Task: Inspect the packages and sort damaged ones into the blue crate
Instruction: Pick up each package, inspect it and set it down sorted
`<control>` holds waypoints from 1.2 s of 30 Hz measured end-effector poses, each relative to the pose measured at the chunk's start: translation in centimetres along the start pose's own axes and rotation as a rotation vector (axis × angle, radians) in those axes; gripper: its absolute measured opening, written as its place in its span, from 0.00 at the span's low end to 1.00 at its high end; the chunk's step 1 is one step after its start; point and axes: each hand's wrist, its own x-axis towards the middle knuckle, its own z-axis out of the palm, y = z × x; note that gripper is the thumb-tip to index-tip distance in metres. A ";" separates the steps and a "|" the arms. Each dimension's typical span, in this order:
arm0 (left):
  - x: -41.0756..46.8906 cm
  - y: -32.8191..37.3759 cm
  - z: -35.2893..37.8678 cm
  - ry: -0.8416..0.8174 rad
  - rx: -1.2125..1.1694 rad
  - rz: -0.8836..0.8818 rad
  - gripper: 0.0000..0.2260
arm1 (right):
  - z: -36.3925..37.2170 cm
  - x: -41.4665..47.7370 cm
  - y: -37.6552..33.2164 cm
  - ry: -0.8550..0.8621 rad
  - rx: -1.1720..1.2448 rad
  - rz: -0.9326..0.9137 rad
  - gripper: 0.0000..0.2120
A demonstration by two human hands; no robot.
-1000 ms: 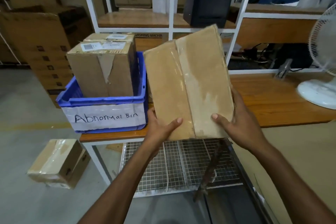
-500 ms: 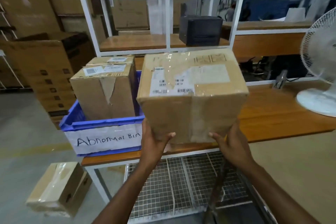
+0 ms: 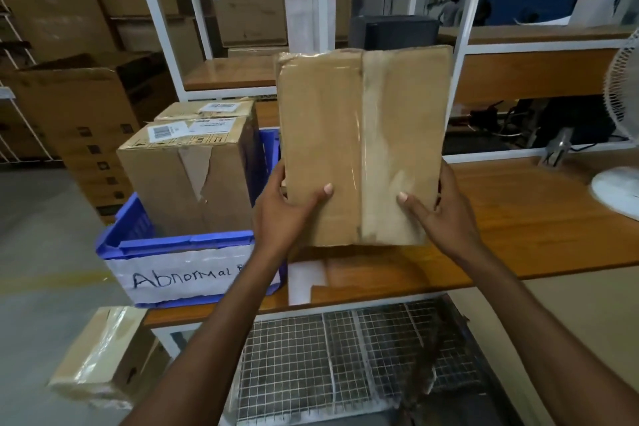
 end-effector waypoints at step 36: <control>18.7 0.7 -2.0 -0.171 0.291 0.179 0.37 | 5.9 20.2 2.3 -0.367 0.178 0.033 0.54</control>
